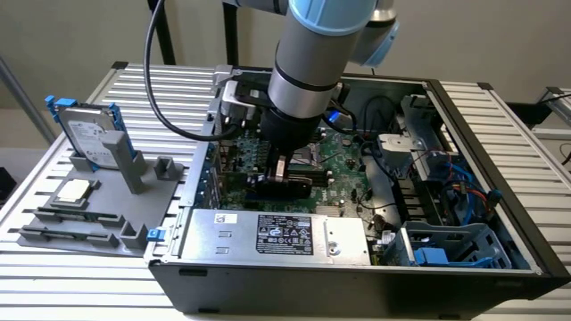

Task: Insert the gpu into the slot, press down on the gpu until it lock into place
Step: 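Insert the gpu into the slot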

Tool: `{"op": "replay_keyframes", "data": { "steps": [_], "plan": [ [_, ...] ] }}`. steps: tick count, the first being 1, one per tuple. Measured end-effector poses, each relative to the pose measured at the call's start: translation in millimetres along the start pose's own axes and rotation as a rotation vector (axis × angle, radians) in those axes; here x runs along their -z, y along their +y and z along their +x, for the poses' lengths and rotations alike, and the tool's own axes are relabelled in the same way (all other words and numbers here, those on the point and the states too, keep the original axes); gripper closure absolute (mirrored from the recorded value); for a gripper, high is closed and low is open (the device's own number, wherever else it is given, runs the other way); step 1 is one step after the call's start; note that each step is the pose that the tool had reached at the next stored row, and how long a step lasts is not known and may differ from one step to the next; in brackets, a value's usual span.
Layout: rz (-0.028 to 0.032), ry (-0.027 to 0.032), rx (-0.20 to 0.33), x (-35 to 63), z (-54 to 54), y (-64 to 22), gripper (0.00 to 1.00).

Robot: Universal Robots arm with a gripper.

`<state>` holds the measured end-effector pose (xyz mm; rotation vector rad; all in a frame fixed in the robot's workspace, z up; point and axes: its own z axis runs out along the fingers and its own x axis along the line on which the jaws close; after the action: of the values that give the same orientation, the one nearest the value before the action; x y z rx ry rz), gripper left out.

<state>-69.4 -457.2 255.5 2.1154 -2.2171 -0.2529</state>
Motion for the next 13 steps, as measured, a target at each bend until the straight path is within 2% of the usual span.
{"op": "replay_keyframes", "data": {
  "steps": [5,13],
  "plan": [
    [-0.0084,0.0009,-0.001,-1.2,0.1,-0.3,0.74],
    [-0.0118,0.0006,-0.001,-2.1,0.1,-1.9,0.74]
  ]
}}
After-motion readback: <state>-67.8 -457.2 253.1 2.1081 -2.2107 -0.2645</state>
